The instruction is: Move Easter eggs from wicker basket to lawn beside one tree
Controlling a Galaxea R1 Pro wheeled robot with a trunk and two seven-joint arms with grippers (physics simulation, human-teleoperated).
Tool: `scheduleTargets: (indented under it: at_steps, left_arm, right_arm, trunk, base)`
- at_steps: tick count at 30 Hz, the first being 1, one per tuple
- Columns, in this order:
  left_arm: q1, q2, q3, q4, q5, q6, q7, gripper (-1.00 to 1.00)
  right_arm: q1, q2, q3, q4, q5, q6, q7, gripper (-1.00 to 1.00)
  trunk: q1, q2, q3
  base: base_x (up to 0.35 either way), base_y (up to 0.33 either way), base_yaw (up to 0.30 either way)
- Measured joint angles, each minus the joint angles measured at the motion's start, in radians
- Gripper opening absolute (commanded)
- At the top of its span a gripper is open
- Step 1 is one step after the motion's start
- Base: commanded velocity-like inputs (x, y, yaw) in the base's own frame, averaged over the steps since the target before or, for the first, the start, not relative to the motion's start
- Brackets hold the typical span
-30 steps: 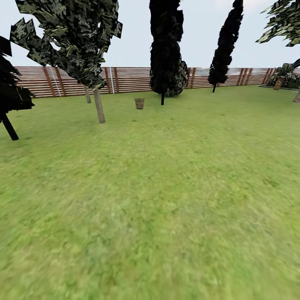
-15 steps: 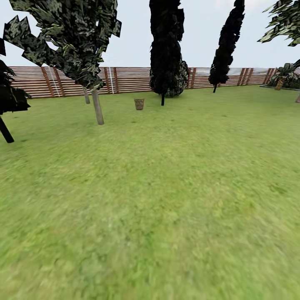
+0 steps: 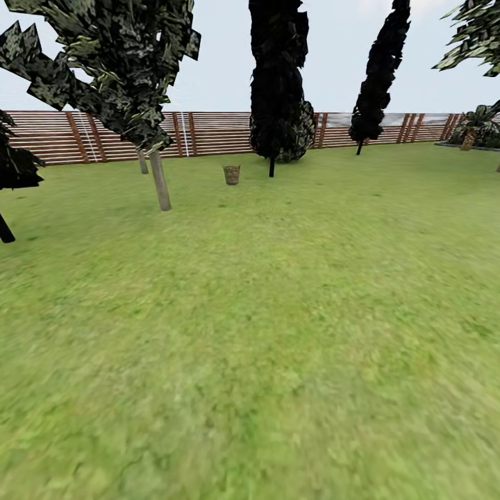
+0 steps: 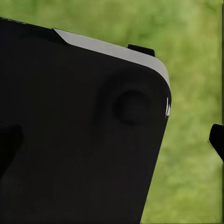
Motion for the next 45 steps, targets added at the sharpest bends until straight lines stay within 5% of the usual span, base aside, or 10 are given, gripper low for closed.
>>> scheduleTargets:
  at_steps: [45]
  left_arm:
    - [0.000,0.000,0.001,0.000,0.000,-0.001,0.000,1.00]
  right_arm:
    - [0.000,-0.001,0.000,0.000,-0.002,-0.002,0.000,1.00]
  trunk:
    - [0.000,0.000,0.000]
  base:
    - [0.330,0.000,0.000]
